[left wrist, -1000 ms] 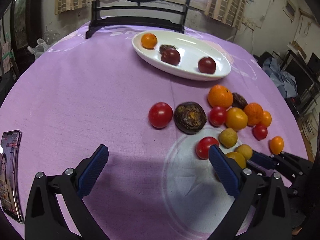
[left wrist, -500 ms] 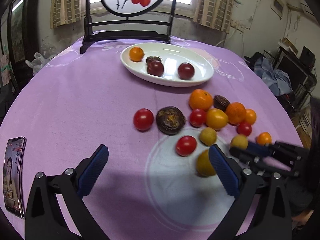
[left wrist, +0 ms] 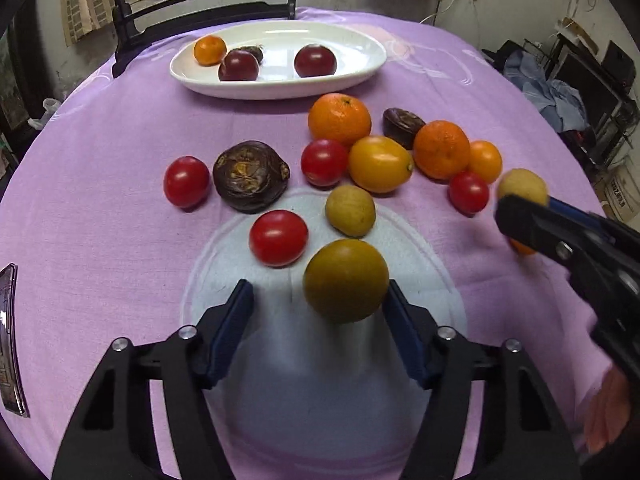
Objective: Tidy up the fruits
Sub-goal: 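Grasp the yellow-green fruit with the left tool while the right tool grasps a small yellow fruit, then carry both yellow fruits to the white plate and release them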
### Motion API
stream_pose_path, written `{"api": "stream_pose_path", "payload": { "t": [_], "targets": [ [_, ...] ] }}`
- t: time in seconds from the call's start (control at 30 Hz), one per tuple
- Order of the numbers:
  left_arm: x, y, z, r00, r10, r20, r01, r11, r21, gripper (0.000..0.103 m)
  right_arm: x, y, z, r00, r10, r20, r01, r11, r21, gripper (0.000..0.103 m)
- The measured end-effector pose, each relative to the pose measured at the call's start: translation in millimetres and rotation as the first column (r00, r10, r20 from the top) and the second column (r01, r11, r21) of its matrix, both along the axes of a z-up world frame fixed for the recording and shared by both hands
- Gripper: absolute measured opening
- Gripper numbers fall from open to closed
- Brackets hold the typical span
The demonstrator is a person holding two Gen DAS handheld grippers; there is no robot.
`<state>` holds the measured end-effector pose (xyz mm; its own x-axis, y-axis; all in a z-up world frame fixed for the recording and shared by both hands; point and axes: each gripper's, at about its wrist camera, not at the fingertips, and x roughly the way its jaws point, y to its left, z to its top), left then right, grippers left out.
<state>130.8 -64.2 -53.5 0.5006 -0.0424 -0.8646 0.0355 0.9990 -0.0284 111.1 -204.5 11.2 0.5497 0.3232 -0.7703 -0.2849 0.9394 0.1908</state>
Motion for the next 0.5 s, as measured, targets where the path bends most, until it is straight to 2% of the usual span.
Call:
{"api": "stream_pose_path", "payload": {
  "t": [0.07,0.17,0.33,0.5],
  "targets": [
    [2.1,-7.4,3.1,1.0,-0.015,0.027,0.015,1.0,-0.004,0.038,-3.5,1.2,4.3,1.0,0.017,0.002,-0.017,0.999,0.029,0.026],
    [1.8,-17.0,4.1,0.998,-0.042,0.04,0.041,0.998,0.037,0.037,-5.8,4.8,5.3,0.999,0.032,0.006,-0.032,0.999,0.036,0.026],
    [-6.6,-9.5,9.4,0.997,-0.068,0.042,0.069,0.997,-0.016,0.037,-8.6,5.5,6.2,0.999,0.031,0.033,-0.032,0.999,0.032,0.026],
    [-29.3,10.7,37.0,0.989,-0.094,0.116,0.098,0.995,-0.034,0.037,-14.6,-4.9,9.5,0.995,-0.01,0.1,0.008,1.0,0.018,0.026]
  ]
}}
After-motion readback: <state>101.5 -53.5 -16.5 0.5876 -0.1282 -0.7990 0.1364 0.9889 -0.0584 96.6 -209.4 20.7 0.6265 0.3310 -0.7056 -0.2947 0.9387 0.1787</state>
